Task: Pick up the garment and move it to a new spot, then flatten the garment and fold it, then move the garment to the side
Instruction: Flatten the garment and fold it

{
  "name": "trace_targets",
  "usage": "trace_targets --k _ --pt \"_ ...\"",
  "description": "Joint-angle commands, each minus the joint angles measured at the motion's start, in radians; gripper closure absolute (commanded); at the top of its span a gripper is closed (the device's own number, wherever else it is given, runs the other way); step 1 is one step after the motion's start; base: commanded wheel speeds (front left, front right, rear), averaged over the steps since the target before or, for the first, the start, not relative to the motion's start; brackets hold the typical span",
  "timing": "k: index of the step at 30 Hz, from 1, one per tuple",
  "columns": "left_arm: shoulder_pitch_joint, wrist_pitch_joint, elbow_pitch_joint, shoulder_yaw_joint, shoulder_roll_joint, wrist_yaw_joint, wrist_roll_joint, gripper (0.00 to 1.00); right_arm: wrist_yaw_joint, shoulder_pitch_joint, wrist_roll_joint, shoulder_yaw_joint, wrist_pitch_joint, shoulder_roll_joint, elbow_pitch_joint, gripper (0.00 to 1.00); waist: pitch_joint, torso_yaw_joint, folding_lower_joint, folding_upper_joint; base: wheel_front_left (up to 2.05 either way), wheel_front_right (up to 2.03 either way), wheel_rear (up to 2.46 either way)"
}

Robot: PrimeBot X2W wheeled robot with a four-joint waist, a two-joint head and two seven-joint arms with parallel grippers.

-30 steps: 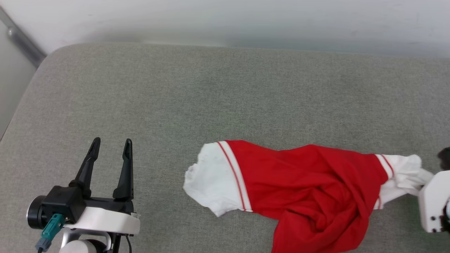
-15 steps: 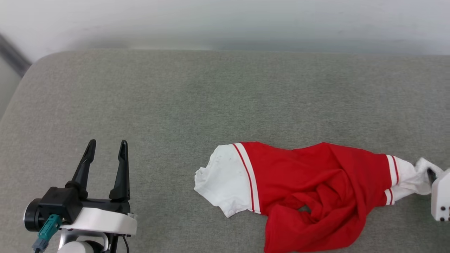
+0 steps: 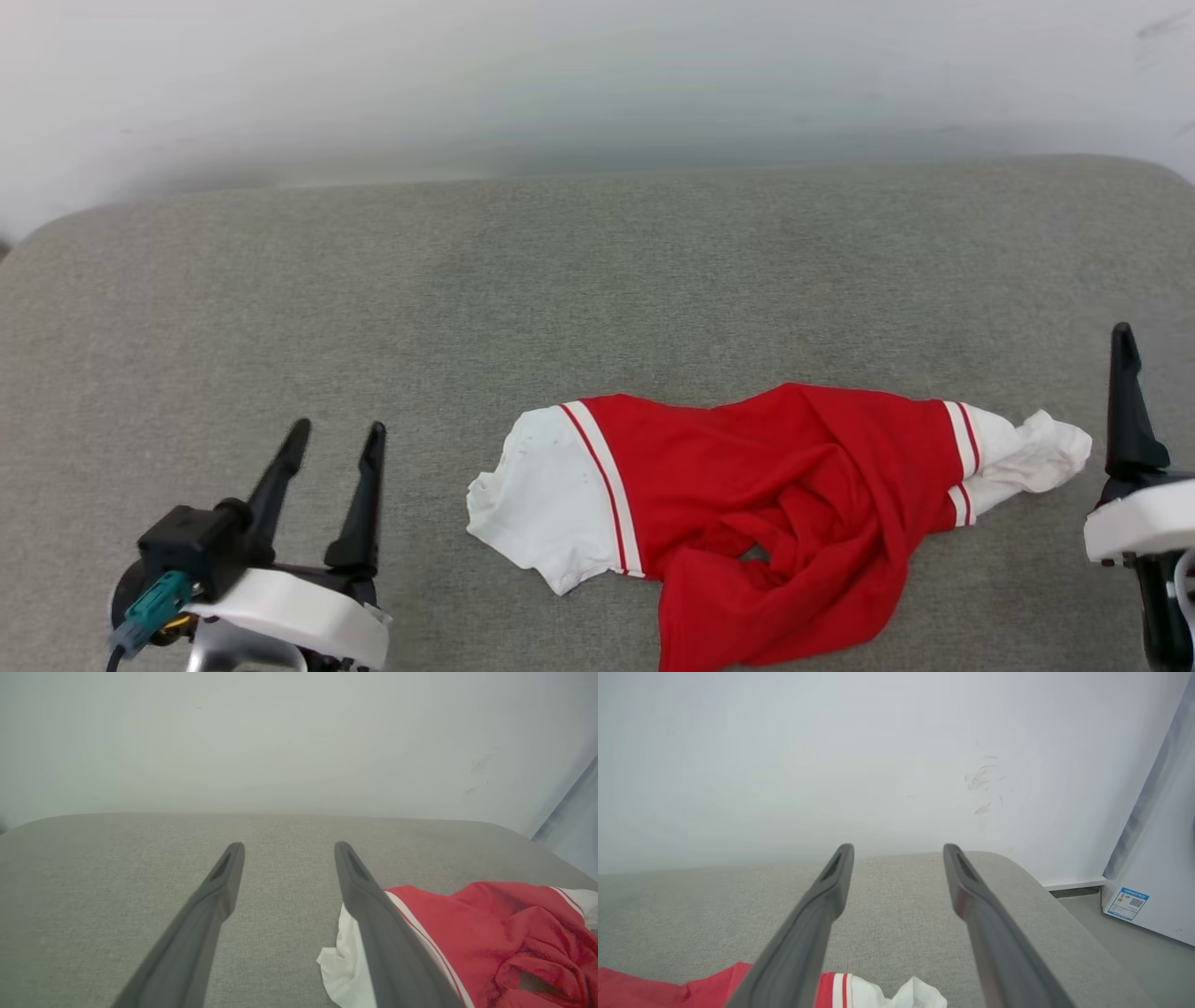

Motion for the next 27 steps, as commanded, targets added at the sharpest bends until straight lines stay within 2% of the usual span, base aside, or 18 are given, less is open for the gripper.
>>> trace_targets --k 1,6,11,14,18,27 --pt "0.009 0.014 -0.005 -0.004 0.005 -0.003 -0.008 0.00 -0.001 0.014 0.004 -0.002 -0.019 0.008 -0.009 0.00 0.000 -0.008 0.0000 0.0000 0.00 0.00 0.00" --pt "0.011 0.201 -0.051 -0.047 0.033 -0.011 -0.044 0.00 0.000 0.051 0.010 -0.020 -0.122 0.052 -0.060 0.00 0.020 -0.032 0.0000 0.0000 0.00 0.00 0.00" --pt "-0.042 0.468 -0.076 -0.108 0.086 -0.003 -0.050 0.00 0.000 0.057 -0.016 -0.003 -0.128 0.064 -0.079 0.00 0.061 -0.046 0.0000 0.0000 0.00 0.00 0.00" --pt "-0.088 0.585 -0.068 -0.130 0.115 0.012 -0.026 0.00 0.000 0.045 -0.024 0.007 -0.126 0.068 -0.087 0.00 0.085 -0.054 0.0000 0.0000 0.00 0.00 0.00" --pt "-0.129 0.660 -0.033 -0.144 0.115 0.020 -0.034 0.00 0.000 0.036 -0.030 0.017 -0.124 0.071 -0.090 0.00 0.112 -0.065 0.0000 0.0000 0.00 0.00 0.00" --pt "-0.202 0.694 0.068 -0.176 0.121 -0.010 -0.043 0.00 0.000 0.025 -0.033 0.020 -0.130 0.078 -0.089 0.00 0.161 -0.079 0.0000 0.0000 0.00 0.00 0.00"
